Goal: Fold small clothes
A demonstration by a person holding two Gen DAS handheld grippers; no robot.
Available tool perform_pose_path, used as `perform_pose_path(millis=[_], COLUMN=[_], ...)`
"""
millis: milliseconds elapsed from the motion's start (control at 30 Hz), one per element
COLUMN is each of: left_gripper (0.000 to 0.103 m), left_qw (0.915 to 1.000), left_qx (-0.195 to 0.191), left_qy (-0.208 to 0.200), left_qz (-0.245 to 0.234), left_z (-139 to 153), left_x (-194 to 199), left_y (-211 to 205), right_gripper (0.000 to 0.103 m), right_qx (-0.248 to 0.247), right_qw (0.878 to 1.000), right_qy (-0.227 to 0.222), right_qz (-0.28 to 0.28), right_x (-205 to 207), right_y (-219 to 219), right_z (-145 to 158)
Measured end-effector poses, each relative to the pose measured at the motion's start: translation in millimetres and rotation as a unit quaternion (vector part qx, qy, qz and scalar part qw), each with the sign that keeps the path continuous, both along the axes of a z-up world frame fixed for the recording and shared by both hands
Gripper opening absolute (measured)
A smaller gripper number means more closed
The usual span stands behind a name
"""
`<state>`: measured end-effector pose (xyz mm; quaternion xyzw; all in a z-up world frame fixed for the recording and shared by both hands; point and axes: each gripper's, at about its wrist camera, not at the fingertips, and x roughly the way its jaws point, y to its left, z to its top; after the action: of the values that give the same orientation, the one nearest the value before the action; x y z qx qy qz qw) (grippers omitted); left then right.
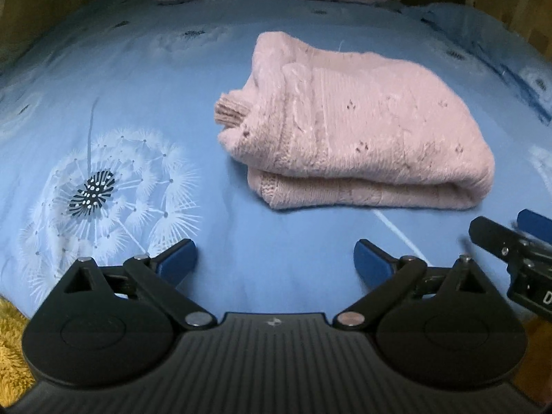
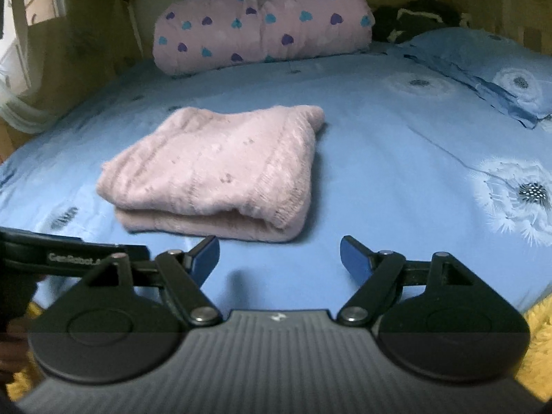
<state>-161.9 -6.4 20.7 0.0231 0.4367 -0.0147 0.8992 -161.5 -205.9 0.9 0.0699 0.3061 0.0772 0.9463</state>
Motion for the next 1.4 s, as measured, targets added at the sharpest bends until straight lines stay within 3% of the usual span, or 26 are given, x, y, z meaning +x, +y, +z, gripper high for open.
perform_pose_path(millis=[367,1400], left_gripper=[0.103,0.103], left_qw=[0.9999,0.9997], left_qx=[0.013,0.017], left_qy=[-0.006,-0.014], left_qz=[-0.002,-0.005], left_z=[-6,-10], left_x=[3,3], left_y=[-6,-8], right_gripper=[0.079,0.081], right_qx=[-0.020,-0.023], right_qw=[1.000,1.000], right_qy=[0.008,0.005], right_qz=[-0.006,-0.007], right_x=[6,5], right_y=[1,3], right_z=[-20,-22])
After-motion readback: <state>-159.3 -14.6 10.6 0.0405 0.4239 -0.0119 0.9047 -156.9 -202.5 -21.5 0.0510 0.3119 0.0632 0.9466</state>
